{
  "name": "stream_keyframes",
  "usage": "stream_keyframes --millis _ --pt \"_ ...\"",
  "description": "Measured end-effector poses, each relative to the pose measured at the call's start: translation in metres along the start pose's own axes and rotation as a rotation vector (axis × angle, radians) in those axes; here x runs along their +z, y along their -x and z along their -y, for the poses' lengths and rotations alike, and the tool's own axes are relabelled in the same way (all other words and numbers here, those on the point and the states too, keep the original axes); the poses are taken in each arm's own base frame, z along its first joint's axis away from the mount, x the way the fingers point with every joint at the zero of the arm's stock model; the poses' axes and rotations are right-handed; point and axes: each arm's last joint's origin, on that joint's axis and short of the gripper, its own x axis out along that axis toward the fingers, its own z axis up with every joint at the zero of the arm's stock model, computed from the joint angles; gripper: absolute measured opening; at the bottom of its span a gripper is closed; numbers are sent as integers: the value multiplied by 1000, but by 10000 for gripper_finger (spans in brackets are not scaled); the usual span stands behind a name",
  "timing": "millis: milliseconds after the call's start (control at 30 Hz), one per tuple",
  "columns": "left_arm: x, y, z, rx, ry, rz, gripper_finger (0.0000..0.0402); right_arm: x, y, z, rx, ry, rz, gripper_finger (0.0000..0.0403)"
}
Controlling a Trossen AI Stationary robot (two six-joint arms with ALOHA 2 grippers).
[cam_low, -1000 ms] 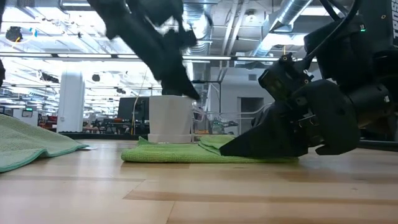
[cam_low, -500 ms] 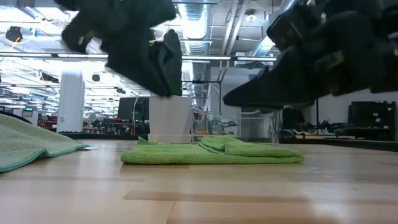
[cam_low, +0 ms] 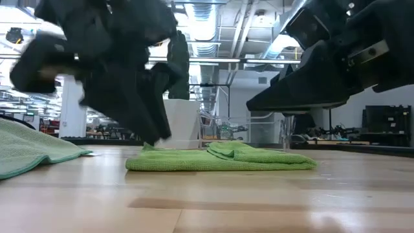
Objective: Fold microfiber towels
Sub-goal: Fold the green towel
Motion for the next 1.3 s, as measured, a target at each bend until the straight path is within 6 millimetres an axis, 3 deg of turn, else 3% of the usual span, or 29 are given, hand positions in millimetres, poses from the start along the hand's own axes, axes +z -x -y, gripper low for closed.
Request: stream_keyframes --millis 233,400,567,933,1067,1300 --pt "11 23 2 -148 143 69 105 -1 0 -1 -1 -6 -7 120" --pt "9 25 12 -138 30 52 128 -4 0 0 -6 -9 -38 131" --pt "2 10 16 -72 -64 8 155 -5 0 0 -8 -8 -51 141" --pt "-12 -17 12 -60 -19 -82 179 -8 0 0 -10 -32 -76 134" --pt "-17 -22 12 -63 25 -117 164 -7 1 -1 -4 -32 -71 134" --pt "-16 -21 13 -52 33 -103 81 -10 -3 2 -53 -33 -68 114"
